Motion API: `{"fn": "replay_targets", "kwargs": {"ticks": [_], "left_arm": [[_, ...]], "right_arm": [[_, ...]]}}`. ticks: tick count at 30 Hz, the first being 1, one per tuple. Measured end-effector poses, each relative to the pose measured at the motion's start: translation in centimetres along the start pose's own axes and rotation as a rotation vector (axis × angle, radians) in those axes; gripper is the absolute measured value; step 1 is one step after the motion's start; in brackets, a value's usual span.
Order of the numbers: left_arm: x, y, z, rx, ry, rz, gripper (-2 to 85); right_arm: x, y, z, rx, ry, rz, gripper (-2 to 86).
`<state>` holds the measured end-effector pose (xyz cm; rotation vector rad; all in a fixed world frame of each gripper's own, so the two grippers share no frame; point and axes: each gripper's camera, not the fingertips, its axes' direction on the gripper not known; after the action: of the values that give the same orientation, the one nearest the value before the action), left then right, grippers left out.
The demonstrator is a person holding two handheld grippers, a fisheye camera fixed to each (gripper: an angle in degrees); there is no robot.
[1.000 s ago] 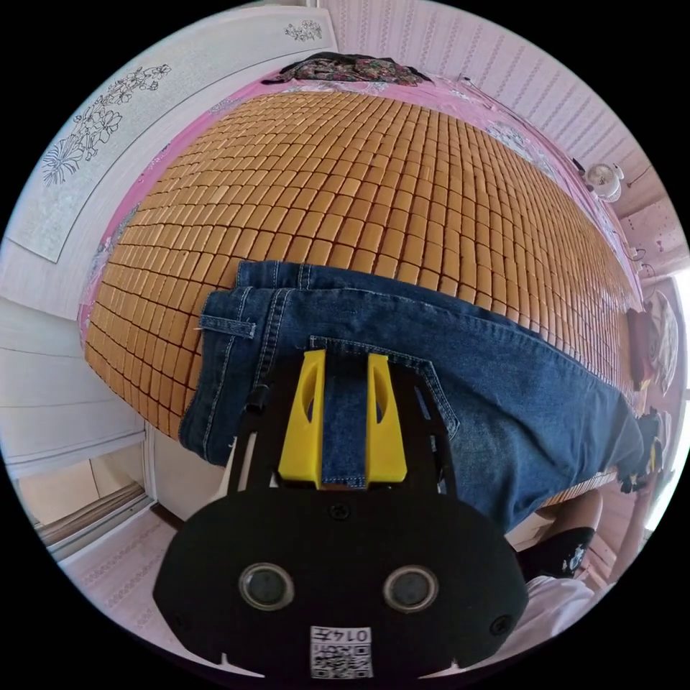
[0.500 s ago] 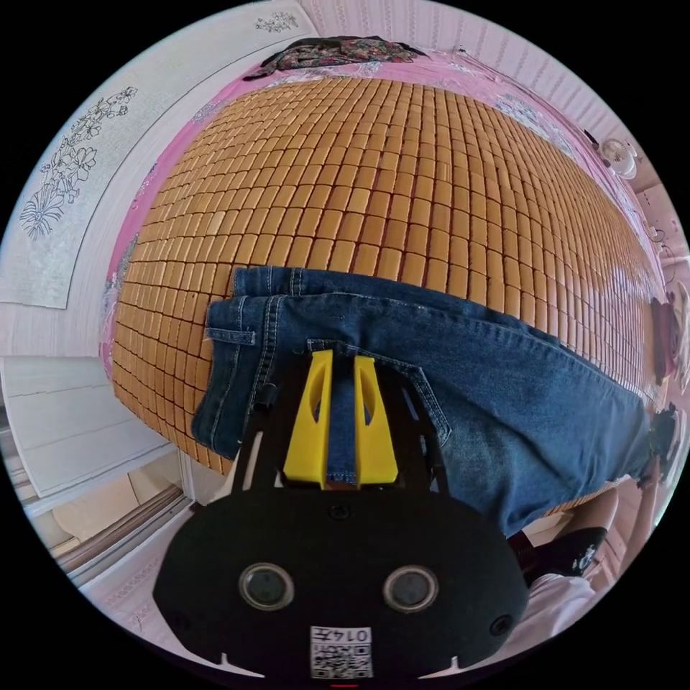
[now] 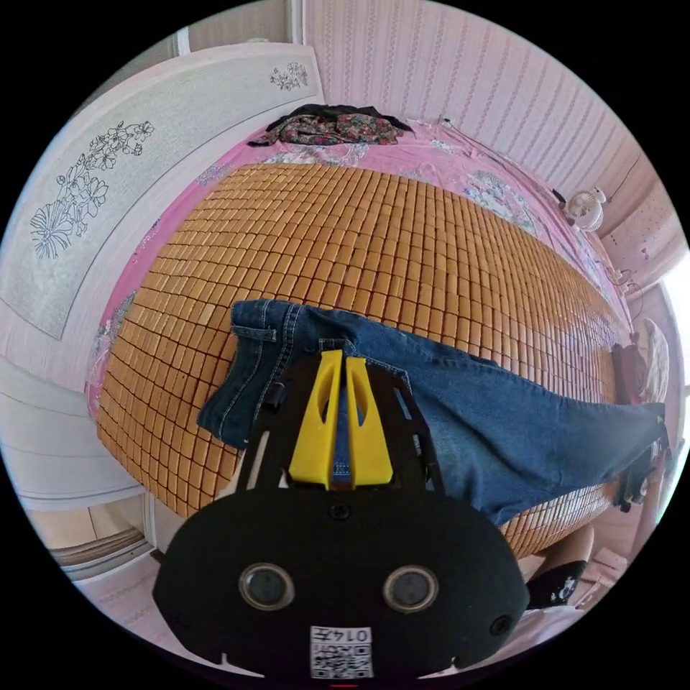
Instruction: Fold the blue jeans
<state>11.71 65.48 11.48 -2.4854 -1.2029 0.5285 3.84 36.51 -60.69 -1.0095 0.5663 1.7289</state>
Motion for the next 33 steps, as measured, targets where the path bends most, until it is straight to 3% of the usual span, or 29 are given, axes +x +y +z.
{"fn": "replay_targets", "kwargs": {"ticks": [5, 7, 9, 12, 14, 17, 21, 24, 29, 33], "left_arm": [[-5.9, 6.1, -8.3, 0.278, 0.162, -0.045, -1.0], [-9.2, 10.8, -10.3, 0.344, 0.226, -0.077, -1.0], [-12.2, 16.5, -11.0, 0.364, 0.256, -0.119, -0.9], [-16.7, 26.1, -8.5, 0.225, 0.27, -0.259, -0.8], [-19.9, 33.2, -6.7, 0.174, 0.309, -0.398, -0.5], [-22.1, 38.0, -6.9, 0.18, 0.324, -0.526, -0.8], [-20.8, 35.6, -8.2, 0.188, 0.243, -0.435, -0.9], [-17.4, 29.7, -7.3, 0.172, 0.201, -0.307, -1.0], [-7.8, 17.2, -1.9, 0.136, 0.141, -0.117, -1.0], [-2.0, 11.6, 2.2, 0.119, 0.134, -0.095, -1.0]], "right_arm": [[-1.0, 3.9, -9.5, 0.287, -0.151, -0.159, -0.6], [-0.5, 7.3, -12.1, 0.308, -0.16, -0.2, -0.4], [0.2, 11.6, -13.6, 0.277, -0.152, -0.233, 0.0], [2.6, 19.4, -12.7, 0.134, -0.087, -0.153, 2.2], [5.4, 24.6, -11.0, -0.007, 0.027, 0.021, 3.5], [7.6, 27.5, -10.3, -0.048, 0.092, 0.177, 3.3], [6.8, 25.0, -8.4, -0.066, 0.165, 0.161, 2.6], [4.0, 20.9, -4.4, -0.105, 0.141, 0.031, 2.2], [-3.4, 14.3, 5.2, -0.159, 0.103, -0.171, 0.8], [-5.8, 11.9, 11.7, -0.238, 0.121, -0.175, -0.3]]}}
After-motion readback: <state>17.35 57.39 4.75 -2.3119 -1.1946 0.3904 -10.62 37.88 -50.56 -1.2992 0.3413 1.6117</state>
